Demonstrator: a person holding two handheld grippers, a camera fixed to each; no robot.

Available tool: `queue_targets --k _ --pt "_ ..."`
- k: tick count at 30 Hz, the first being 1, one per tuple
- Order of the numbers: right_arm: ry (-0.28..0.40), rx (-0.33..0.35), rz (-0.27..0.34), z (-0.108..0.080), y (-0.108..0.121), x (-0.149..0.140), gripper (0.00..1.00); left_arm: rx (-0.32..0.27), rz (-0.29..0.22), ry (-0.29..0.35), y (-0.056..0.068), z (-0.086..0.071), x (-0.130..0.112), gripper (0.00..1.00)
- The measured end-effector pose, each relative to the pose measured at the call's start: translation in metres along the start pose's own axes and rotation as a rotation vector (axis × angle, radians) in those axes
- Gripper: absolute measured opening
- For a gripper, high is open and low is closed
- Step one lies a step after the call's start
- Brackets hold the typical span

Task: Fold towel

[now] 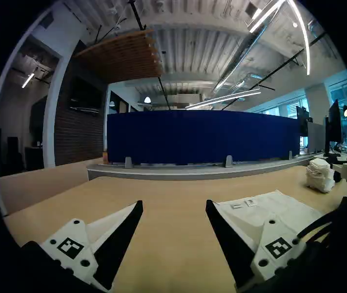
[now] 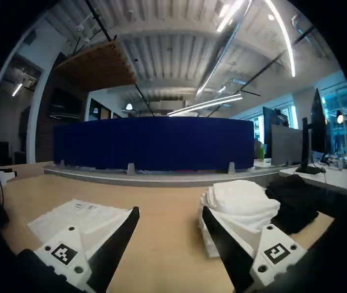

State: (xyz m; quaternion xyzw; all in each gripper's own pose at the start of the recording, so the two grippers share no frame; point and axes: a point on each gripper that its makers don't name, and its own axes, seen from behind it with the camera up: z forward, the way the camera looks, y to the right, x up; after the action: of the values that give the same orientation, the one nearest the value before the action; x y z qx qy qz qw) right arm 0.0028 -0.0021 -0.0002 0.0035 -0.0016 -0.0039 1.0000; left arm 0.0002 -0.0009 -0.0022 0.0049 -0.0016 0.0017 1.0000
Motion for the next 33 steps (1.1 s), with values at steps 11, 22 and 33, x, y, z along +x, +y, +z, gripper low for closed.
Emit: queue_targets --k 11,22,33 --pt "0.019 -0.005 -0.009 -0.005 -0.001 0.073 1.0 -0.003 0.014 0.013 0.007 -0.003 0.061 0.96" --pt "-0.021 -0.013 -0.02 -0.016 -0.007 0.143 1.0 -0.015 -0.049 0.018 0.009 -0.008 0.164 0.96" --pt "-0.027 -0.032 0.034 -0.018 0.004 0.185 1.0 -0.039 -0.014 -0.026 0.021 -0.004 0.194 0.96"
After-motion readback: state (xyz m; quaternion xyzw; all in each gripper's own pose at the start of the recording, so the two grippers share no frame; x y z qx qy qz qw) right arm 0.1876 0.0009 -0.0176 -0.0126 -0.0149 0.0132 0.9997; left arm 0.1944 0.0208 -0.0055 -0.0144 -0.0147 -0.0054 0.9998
